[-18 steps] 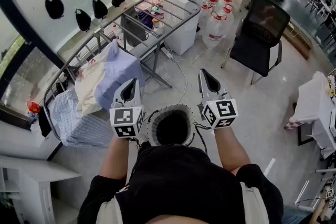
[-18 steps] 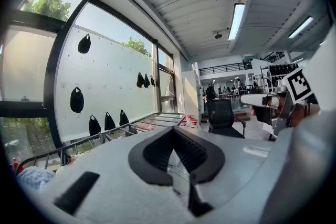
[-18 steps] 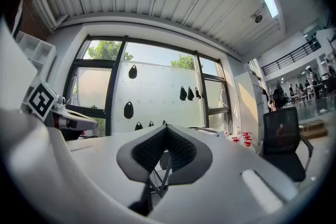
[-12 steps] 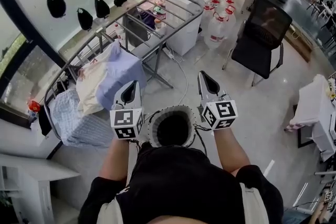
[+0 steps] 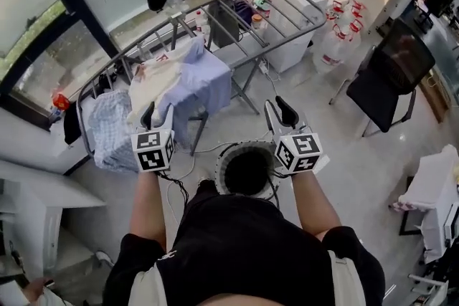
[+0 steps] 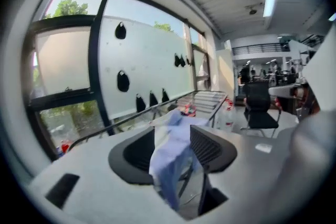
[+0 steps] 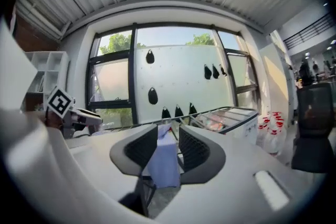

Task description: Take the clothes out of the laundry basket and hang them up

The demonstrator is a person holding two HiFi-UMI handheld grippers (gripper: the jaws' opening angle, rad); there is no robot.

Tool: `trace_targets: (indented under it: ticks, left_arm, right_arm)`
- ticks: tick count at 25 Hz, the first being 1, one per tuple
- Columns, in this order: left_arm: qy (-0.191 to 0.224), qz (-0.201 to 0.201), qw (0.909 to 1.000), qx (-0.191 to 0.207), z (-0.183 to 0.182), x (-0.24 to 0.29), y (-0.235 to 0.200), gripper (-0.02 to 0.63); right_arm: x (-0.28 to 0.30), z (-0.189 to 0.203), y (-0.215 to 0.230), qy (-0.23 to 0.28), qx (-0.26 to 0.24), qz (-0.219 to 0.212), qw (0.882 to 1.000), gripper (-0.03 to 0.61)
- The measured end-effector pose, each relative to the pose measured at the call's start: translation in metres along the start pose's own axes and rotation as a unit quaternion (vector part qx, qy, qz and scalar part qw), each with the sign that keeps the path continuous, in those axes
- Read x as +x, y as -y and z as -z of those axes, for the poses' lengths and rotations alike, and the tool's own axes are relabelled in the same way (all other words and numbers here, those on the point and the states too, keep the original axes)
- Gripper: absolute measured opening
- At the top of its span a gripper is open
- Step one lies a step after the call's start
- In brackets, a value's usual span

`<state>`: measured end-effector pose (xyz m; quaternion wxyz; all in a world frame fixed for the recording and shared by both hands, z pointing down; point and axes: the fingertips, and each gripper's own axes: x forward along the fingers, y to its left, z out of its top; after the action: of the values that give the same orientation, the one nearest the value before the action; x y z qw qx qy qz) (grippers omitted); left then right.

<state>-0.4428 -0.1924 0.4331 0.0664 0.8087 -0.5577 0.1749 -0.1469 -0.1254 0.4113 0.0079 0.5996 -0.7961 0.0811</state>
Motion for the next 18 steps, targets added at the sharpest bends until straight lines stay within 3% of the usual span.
trace_targets:
  ticks: [2,3,6,8,9,12,13,14,16,17,18]
  left_arm:
    - [-0.060,-0.078,0.9946,-0.034,0.048,-0.005,-0.081,0.235]
    - [-0.088,-0.120,0.9873,-0.057,0.076,-0.015,-0.119,0.239]
    - [-0.178,-0.214,0.9512,-0.134,0.170,-0.049,-0.202,0.271]
    - [-0.238,-0.228,0.9281,-0.173,0.227,-0.062,-0.219,0.322]
    - [-0.259,-0.224,0.9208,-0.186,0.248,-0.062,-0.219,0.346]
    - [-0.269,-0.219,0.9158,-0.202,0.272,-0.052,-0.221,0.373]
    - [-0.263,-0.220,0.9184,-0.198,0.271,-0.046,-0.226,0.370]
    - [-0.260,-0.216,0.9221,-0.188,0.269,-0.039,-0.231,0.364]
    - [-0.274,-0.198,0.9307,-0.139,0.269,-0.024,-0.239,0.359]
    - [-0.289,-0.189,0.9330,-0.101,0.269,-0.020,-0.238,0.347]
    - [-0.306,-0.183,0.9324,-0.058,0.268,-0.019,-0.232,0.295]
  right_arm:
    - [0.035,0.029,-0.032,-0.046,-0.010,-0.050,0.998,0.171]
    - [0.053,0.045,-0.049,-0.069,-0.015,-0.076,0.995,0.205]
    - [0.120,0.090,-0.090,-0.138,-0.045,-0.135,0.980,0.335]
    - [0.173,0.119,-0.100,-0.187,-0.080,-0.142,0.969,0.399]
    - [0.198,0.135,-0.098,-0.214,-0.101,-0.133,0.962,0.421]
    - [0.246,0.167,-0.087,-0.263,-0.196,-0.077,0.942,0.440]
    - [0.253,0.169,-0.086,-0.259,-0.234,-0.063,0.935,0.405]
    - [0.257,0.168,-0.089,-0.253,-0.267,-0.058,0.928,0.413]
    - [0.258,0.164,-0.099,-0.245,-0.314,-0.062,0.915,0.349]
    - [0.254,0.164,-0.105,-0.244,-0.326,-0.068,0.911,0.159]
    - [0.246,0.169,-0.113,-0.247,-0.327,-0.081,0.909,0.075]
